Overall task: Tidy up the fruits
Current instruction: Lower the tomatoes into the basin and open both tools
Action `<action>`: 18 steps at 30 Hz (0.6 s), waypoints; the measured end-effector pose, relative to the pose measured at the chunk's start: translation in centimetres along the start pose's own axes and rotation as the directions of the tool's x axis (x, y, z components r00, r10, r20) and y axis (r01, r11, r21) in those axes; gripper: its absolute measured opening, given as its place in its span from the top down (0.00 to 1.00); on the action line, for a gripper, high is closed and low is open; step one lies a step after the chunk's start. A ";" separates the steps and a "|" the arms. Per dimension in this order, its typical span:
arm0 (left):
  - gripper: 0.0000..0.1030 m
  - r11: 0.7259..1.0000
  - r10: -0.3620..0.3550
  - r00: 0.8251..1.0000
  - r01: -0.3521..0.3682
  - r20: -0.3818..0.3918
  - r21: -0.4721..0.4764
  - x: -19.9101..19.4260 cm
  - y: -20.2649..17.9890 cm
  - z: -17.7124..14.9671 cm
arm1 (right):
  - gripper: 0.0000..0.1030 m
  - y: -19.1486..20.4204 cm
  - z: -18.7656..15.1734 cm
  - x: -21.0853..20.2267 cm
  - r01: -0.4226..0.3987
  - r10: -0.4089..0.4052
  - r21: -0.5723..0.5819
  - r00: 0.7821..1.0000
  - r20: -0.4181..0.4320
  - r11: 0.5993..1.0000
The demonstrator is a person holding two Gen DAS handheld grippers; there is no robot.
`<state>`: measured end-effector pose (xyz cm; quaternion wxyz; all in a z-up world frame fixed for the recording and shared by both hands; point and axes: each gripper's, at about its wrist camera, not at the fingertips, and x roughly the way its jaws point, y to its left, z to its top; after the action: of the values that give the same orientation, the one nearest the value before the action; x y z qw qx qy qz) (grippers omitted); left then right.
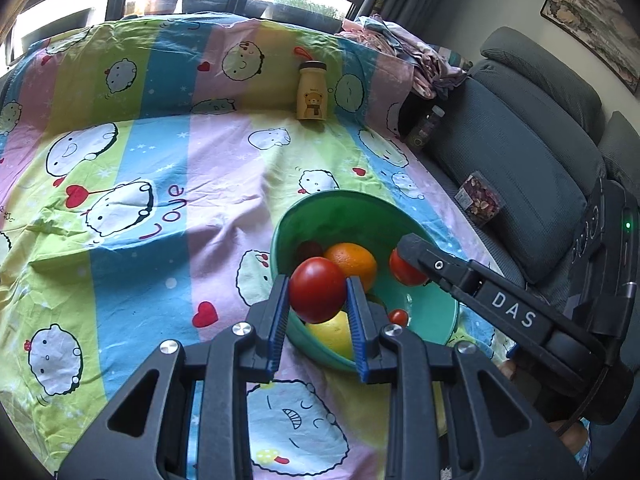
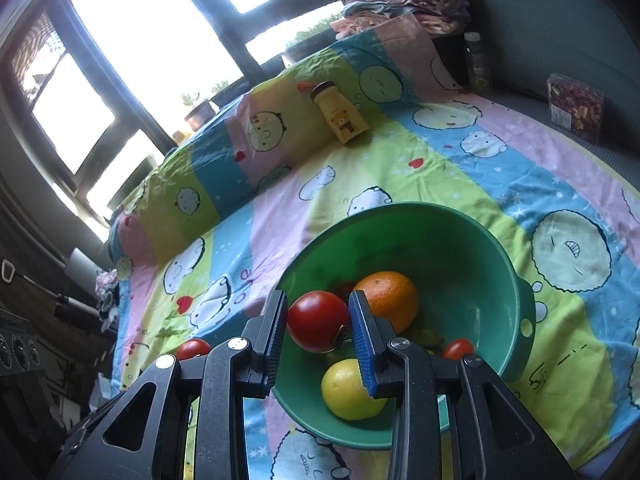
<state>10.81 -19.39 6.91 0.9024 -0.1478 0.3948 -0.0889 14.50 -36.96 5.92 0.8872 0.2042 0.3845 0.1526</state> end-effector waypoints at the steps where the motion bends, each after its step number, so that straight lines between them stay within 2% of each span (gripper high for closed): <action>1: 0.73 1.000 -0.005 1.000 0.005 -0.005 0.003 0.3 -0.2 0.0 | 0.67 -0.3 0.0 -0.1 0.007 -0.007 0.008 1.000 0.000 1.000; 11: 0.73 0.999 0.003 0.999 -0.002 -0.048 0.038 2.6 -2.3 -0.3 | 0.67 -3.3 0.5 -0.1 0.064 -0.062 0.083 0.998 -0.021 0.995; 18: 0.73 0.999 0.000 0.997 0.004 -0.076 0.047 4.1 -2.9 -0.3 | 0.67 -4.8 0.5 0.3 0.079 -0.072 0.119 0.996 -0.060 0.990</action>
<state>13.23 -23.33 4.86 0.8899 -0.1233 0.4264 -0.1046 15.61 -41.07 3.72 0.8673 0.2387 0.4249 0.1009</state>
